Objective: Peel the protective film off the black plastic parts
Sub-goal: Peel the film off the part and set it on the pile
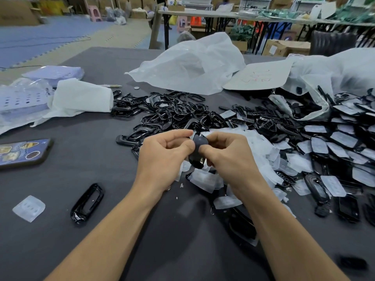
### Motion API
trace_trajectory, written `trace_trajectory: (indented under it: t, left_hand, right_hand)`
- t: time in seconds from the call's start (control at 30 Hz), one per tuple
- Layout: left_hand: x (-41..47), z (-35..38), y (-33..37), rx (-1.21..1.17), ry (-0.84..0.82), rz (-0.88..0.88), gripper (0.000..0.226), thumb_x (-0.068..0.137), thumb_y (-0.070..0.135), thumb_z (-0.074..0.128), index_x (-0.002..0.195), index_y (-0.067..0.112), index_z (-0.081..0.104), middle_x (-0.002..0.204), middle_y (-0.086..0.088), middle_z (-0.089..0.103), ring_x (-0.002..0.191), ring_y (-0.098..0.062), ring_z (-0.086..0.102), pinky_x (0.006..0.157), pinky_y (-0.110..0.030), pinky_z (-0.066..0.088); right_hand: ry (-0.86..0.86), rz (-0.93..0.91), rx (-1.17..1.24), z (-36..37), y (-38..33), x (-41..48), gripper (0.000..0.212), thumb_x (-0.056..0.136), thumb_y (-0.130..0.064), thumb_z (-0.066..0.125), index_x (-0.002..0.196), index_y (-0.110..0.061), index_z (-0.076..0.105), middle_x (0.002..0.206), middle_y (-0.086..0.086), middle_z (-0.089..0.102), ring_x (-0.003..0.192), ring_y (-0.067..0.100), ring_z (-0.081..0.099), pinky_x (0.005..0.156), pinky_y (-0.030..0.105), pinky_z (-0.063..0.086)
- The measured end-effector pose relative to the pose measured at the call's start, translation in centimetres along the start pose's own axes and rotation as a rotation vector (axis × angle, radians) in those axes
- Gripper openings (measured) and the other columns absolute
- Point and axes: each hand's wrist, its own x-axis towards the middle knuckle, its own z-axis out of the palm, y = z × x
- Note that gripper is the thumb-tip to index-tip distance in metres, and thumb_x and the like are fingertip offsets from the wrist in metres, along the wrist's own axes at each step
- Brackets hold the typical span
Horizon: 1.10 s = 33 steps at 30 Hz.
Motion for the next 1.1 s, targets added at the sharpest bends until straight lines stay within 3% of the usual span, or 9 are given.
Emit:
trace_trajectory:
  t: [0.1,0.2,0.37,0.5,0.57,0.67,0.9,1.03,1.1]
  left_hand:
    - [0.3,-0.4,0.0,-0.011,-0.047,-0.008,0.022,0.076,0.021,0.081,0.096,0.031,0.083,0.086,-0.001,0.081,0.082,-0.019,0.079,0.078,-0.038,0.062]
    - [0.4,-0.7,0.3,-0.074,-0.018,-0.043,0.018,0.081,0.005,0.083,0.085,0.022,0.084,0.081,-0.007,0.081,0.066,-0.014,0.072,0.061,-0.023,0.057]
    - [0.0,-0.4,0.9,-0.225,0.026,-0.141,0.02,0.083,-0.003,0.081,0.077,0.015,0.081,0.077,-0.01,0.079,0.049,-0.012,0.061,0.051,-0.022,0.055]
    - [-0.1,-0.5,1.0,-0.223,-0.027,-0.14,0.019,0.083,-0.003,0.08,0.082,0.017,0.083,0.076,-0.008,0.078,0.051,-0.011,0.062,0.055,-0.024,0.057]
    - [0.0,-0.6,1.0,-0.187,-0.051,-0.131,0.024,0.085,0.001,0.079,0.08,0.024,0.084,0.073,-0.007,0.077,0.053,-0.013,0.062,0.058,-0.024,0.056]
    - [0.1,-0.7,0.9,-0.128,-0.067,-0.139,0.017,0.088,0.009,0.077,0.079,0.022,0.084,0.07,-0.006,0.075,0.059,-0.014,0.067,0.059,-0.023,0.055]
    - [0.1,-0.7,0.9,-0.119,-0.045,-0.17,0.022,0.087,0.007,0.078,0.073,0.022,0.083,0.072,-0.008,0.077,0.059,-0.014,0.07,0.057,-0.021,0.056]
    - [0.0,-0.5,0.7,-0.146,-0.015,-0.172,0.016,0.087,0.006,0.076,0.078,0.016,0.083,0.074,-0.012,0.078,0.059,-0.018,0.07,0.06,-0.027,0.059]
    - [0.0,-0.4,0.6,-0.153,-0.009,-0.169,0.018,0.087,0.005,0.075,0.077,0.017,0.083,0.076,-0.013,0.078,0.062,-0.02,0.071,0.064,-0.029,0.06]
  right_hand:
    - [-0.068,-0.011,-0.006,0.1,-0.1,-0.2,0.009,0.077,-0.013,0.07,0.078,-0.017,0.079,0.071,0.002,0.078,0.063,0.009,0.069,0.059,0.02,0.047]
    - [-0.028,-0.028,0.022,0.1,-0.1,-0.2,0.012,0.078,-0.01,0.072,0.079,-0.019,0.08,0.071,0.001,0.077,0.064,0.009,0.071,0.06,0.022,0.049]
    - [-0.003,-0.005,0.052,0.2,-0.1,-0.1,0.012,0.089,-0.013,0.072,0.081,-0.019,0.08,0.074,0.002,0.078,0.069,0.013,0.074,0.058,0.019,0.05]
    - [0.05,-0.021,0.012,0.2,-0.1,-0.1,0.014,0.091,-0.011,0.071,0.082,-0.016,0.08,0.07,0.002,0.077,0.063,0.012,0.071,0.057,0.02,0.051]
    - [0.054,-0.044,-0.028,0.1,-0.1,-0.1,0.014,0.09,-0.012,0.071,0.081,-0.017,0.08,0.071,0.002,0.077,0.068,0.017,0.074,0.064,0.031,0.058]
    - [0.056,-0.08,-0.096,0.0,-0.1,-0.2,0.013,0.088,-0.014,0.073,0.078,-0.02,0.079,0.07,0.001,0.076,0.071,0.023,0.074,0.071,0.046,0.062]
    - [0.072,-0.094,-0.112,0.2,0.1,-0.2,0.013,0.087,-0.016,0.076,0.077,-0.024,0.08,0.067,-0.005,0.075,0.065,0.012,0.071,0.061,0.03,0.055]
    - [0.044,-0.082,-0.081,0.2,0.1,-0.2,0.009,0.087,-0.018,0.077,0.082,-0.024,0.081,0.072,-0.002,0.076,0.068,0.019,0.072,0.066,0.04,0.06]
    - [0.026,-0.076,-0.056,0.2,0.2,-0.2,0.011,0.088,-0.015,0.075,0.086,-0.023,0.082,0.073,-0.001,0.077,0.063,0.017,0.07,0.062,0.036,0.058]
